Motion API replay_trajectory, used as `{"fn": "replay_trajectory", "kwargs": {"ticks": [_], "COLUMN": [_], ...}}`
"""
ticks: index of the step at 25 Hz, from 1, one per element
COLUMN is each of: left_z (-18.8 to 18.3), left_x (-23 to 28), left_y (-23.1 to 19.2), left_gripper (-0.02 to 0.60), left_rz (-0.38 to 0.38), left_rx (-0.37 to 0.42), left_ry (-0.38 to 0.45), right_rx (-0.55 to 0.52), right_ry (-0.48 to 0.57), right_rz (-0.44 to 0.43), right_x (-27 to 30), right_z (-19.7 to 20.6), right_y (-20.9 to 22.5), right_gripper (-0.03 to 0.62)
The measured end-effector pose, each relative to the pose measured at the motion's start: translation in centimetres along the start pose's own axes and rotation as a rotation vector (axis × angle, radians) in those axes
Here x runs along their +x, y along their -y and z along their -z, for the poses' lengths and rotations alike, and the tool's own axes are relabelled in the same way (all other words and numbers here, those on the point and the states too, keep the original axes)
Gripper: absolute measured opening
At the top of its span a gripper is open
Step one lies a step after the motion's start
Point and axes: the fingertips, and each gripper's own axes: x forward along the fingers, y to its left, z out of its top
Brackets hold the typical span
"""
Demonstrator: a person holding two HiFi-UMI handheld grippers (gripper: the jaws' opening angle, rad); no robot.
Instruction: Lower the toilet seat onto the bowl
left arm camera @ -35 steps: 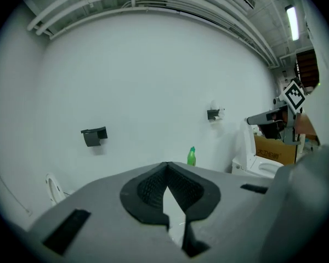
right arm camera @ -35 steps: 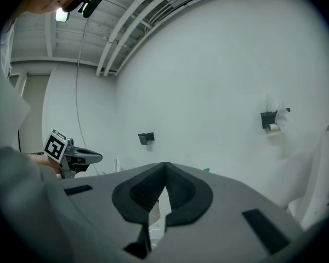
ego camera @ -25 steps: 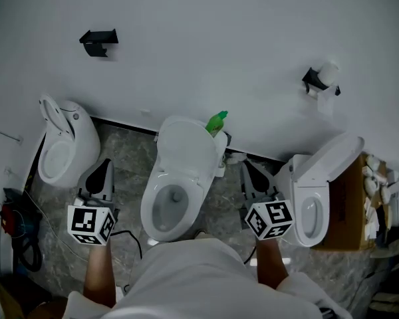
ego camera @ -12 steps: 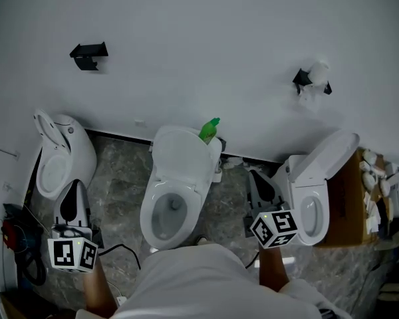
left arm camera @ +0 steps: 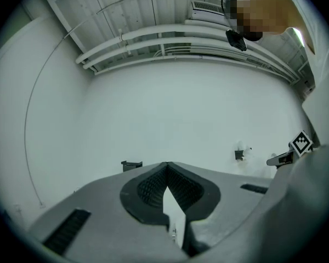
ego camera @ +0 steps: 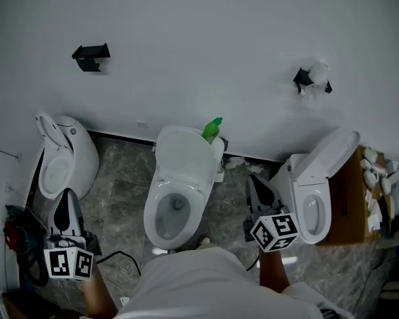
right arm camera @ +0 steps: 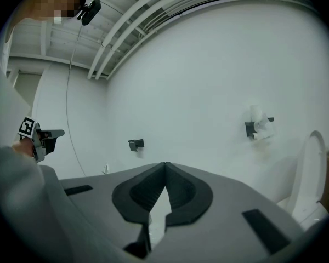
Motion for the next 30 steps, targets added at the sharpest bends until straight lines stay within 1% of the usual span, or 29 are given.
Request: {"fn": "replay_trajectory", "kwargs": {"ticks": [2, 4, 7, 13, 18, 21, 30], "left_z": [0.3, 0.4, 0.0, -0.1, 0.0, 0.1, 0.3], "left_x": [-0.4, -0.4, -0.5, -1.3, -2.0, -2.7, -4.7], "left_y": [-0.3, -0.2, 0.2, 0.4, 1.4, 1.7, 1.3], "left_gripper": [0.005, 0.006, 0.006, 0.006, 0.006, 0.006, 0.005], "left_rz": [-0.002, 0.012, 0.031, 0.049, 0.081, 0.097, 0.107], "left_rx": [-0.028, -0.039, -0.031, -0.042, -0.047, -0.037, -0.043], "left_ry": [0.0, -0.003, 0.003, 0.011, 0.015, 0.009, 0.024], "right_rx": [-0.006, -0.017, -0.029, -0.057, -0.053, -0.04, -0.058], "right_ry": [-0.017, -0.025, -0.021, -0.022, -0.054, -0.058, -0.048], "right_rz": [-0.018, -0.037, -0.046, -0.034, -0.049, -0.055, -0.047], "right_x": [0.0, -0.1, -0.4, -1.8, -2.7, -3.3, -4.7], "right_z": [0.3, 0.3, -0.3, -0.7, 0.6, 1.6, 2.1], "right_y": [-1.0, -2.1, -3.0, -3.5, -4.4, -5.4, -7.1], "right_gripper": [-0.003, -0.003, -0.003, -0.003, -0.003, -0.003, -0.003]}}
